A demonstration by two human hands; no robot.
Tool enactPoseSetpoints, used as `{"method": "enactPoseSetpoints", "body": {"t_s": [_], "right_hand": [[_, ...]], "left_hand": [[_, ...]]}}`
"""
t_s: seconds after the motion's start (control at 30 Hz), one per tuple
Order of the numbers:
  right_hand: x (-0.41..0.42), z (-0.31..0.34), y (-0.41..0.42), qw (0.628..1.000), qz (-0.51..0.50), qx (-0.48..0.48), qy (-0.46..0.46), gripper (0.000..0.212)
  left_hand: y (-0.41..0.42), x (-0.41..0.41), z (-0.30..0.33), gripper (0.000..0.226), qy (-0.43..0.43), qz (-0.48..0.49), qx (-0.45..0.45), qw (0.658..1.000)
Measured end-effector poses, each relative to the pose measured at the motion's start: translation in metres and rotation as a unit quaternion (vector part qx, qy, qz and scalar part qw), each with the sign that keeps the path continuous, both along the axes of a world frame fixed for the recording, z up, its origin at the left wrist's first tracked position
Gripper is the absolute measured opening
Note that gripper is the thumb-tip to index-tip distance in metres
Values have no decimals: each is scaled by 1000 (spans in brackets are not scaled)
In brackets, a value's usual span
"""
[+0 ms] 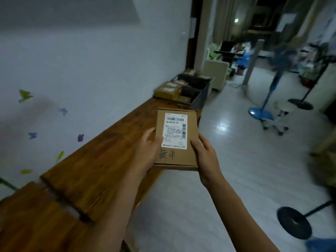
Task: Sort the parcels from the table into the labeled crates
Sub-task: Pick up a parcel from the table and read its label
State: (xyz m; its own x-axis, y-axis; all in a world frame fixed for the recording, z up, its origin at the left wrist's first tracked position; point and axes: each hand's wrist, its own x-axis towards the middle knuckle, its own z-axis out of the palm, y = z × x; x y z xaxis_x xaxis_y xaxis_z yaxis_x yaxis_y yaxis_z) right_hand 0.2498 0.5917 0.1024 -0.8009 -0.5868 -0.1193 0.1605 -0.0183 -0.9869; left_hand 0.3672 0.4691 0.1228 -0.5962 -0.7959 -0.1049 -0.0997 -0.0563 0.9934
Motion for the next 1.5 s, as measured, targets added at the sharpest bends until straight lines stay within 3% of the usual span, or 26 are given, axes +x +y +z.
{"method": "enactPoseSetpoints", "body": {"t_s": [0.17,0.47,0.73,1.03,1.17,1.5], "right_hand": [[-110,13,22,998,-66,-24,-10,38],[-308,29,15,992,-120,-42,-18,38],[-462,24,-86,990,-132,-55,-12,33],[-638,38,-202,987,-156,-33,-3,43],[-728,23,-241,989,-148,-30,3,39],[-985,-35,-348,999,-38,32,20,35]], "left_hand": [[3,-130,14,48,-19,-68,-46,996],[-13,-342,34,42,-25,-128,-115,985],[-122,-503,25,48,-6,-156,-145,977],[-241,-679,35,42,-19,-185,-154,970],[-282,-767,17,44,-16,-185,-129,974],[-372,-996,-42,47,-73,-81,-125,986]]}}
